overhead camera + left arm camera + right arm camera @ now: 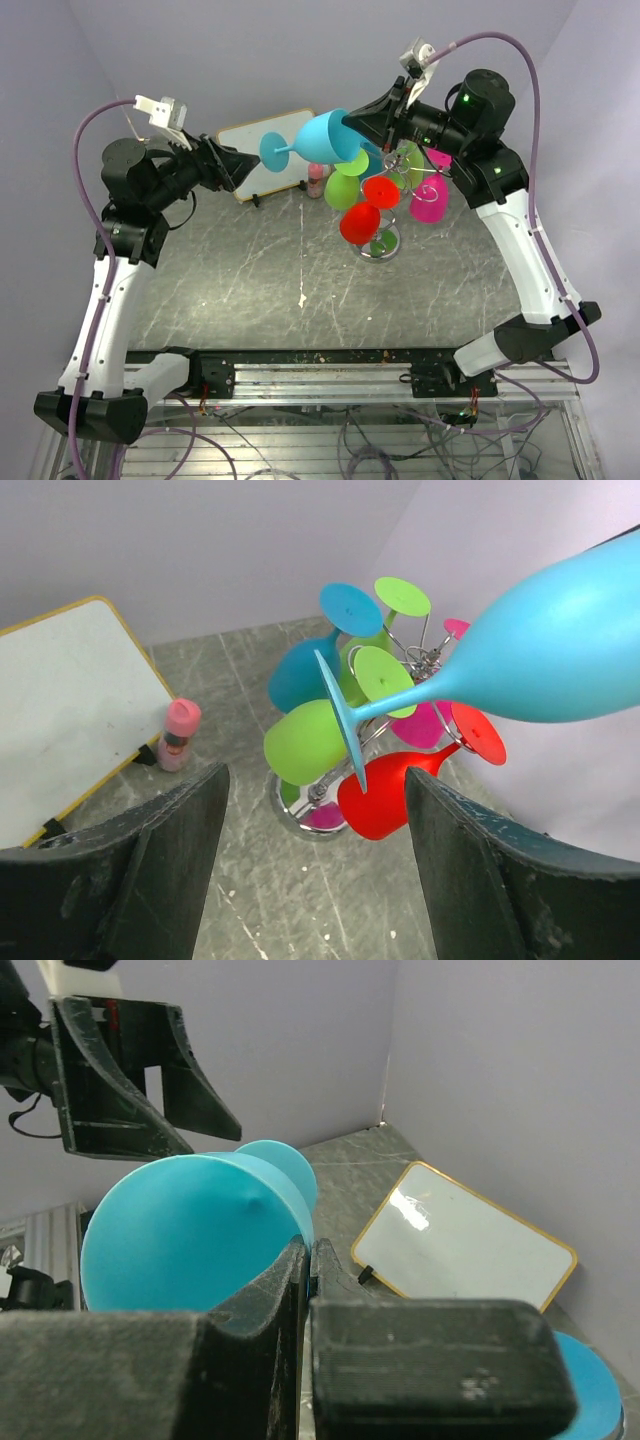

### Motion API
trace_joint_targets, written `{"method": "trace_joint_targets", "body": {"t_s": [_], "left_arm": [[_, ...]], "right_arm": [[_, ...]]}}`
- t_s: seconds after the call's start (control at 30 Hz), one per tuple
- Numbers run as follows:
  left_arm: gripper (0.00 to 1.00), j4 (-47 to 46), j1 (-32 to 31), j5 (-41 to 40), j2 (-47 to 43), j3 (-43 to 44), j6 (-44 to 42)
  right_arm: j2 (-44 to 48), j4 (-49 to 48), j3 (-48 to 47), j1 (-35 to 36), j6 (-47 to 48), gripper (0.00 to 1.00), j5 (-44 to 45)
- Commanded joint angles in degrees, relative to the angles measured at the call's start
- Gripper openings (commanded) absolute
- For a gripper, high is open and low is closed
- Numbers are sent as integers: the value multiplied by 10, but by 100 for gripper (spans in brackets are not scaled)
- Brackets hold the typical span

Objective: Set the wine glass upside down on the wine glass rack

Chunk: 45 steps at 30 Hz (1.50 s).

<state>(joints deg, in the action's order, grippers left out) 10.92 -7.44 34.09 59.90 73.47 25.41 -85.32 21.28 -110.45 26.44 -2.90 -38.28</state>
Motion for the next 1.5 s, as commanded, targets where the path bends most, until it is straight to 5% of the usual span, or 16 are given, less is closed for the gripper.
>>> {"method": "trace_joint_targets", "body": {"t_s": [0.0, 0.6, 0.97, 1.23, 1.33, 1.47], "left_arm": [[80, -42, -4, 28, 14, -7, 53], [44, -57, -36, 34, 45, -28, 77], [37, -75, -40, 46, 52, -42, 94], [10, -90, -40, 51, 44, -57, 108], [7, -96, -40, 45, 33, -65, 109], [7, -92, -36, 37, 19, -70, 105]], "right_arm": [[-8, -11, -3, 11, 9, 0, -2], [1, -23, 23, 16, 11, 0, -9], [3, -29, 34, 16, 11, 0, -15], [6, -34, 47, 15, 22, 0, -11], [11, -33, 55, 16, 32, 0, -7], [23, -22, 64, 16, 56, 11, -6]]}}
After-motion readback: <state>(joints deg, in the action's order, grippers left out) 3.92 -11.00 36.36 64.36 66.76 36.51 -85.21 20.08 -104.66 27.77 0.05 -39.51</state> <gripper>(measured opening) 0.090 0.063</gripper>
